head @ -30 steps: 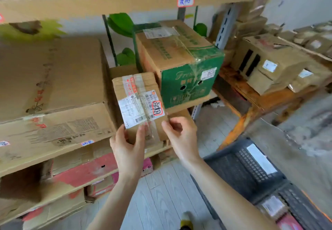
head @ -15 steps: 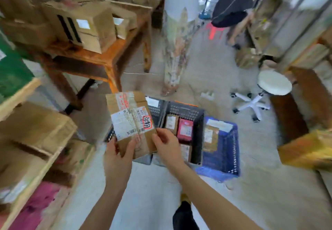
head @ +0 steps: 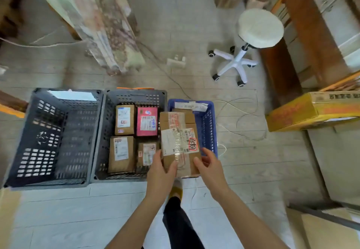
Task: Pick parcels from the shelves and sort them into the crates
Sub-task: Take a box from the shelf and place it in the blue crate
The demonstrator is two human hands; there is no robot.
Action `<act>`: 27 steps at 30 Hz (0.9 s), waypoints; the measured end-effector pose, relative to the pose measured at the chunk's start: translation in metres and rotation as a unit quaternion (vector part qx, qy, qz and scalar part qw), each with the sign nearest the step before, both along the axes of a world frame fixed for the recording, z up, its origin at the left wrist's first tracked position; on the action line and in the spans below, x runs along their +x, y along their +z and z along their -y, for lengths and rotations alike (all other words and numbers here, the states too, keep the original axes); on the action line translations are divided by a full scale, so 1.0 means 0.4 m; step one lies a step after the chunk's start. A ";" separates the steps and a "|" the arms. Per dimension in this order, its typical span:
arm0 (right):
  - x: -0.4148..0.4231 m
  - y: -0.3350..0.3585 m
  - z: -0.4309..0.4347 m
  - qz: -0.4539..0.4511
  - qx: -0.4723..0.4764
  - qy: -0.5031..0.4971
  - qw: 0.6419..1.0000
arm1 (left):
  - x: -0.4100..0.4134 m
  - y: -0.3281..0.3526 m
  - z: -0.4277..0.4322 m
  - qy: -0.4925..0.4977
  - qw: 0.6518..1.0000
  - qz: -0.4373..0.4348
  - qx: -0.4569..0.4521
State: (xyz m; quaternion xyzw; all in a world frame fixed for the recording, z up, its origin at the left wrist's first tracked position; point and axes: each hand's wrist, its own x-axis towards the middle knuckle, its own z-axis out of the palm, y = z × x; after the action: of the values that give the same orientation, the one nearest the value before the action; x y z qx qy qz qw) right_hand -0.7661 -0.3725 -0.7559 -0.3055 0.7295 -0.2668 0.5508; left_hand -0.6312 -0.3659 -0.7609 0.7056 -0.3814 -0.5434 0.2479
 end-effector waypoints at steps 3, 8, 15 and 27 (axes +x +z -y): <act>-0.087 -0.160 0.055 -0.009 0.067 -0.005 0.998 | -0.086 -0.160 0.064 -0.050 0.997 0.032 0.045; -0.177 -0.506 0.115 -0.030 0.165 -0.001 0.986 | -0.175 -0.514 0.136 -0.129 0.977 0.109 0.133; -0.222 -0.942 0.142 -0.053 0.233 0.059 0.969 | -0.216 -0.931 0.171 -0.198 0.941 0.164 0.220; -0.194 -1.216 0.150 -0.035 0.246 0.036 0.968 | -0.269 -1.175 0.189 -0.154 0.931 0.165 0.288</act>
State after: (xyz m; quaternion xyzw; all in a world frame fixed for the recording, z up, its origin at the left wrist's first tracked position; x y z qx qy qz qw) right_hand -0.8438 -0.4324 -1.2423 -0.1957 0.7798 -0.0478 0.5927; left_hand -0.7389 -0.4416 -1.2308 0.7588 -0.3481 -0.5374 -0.1190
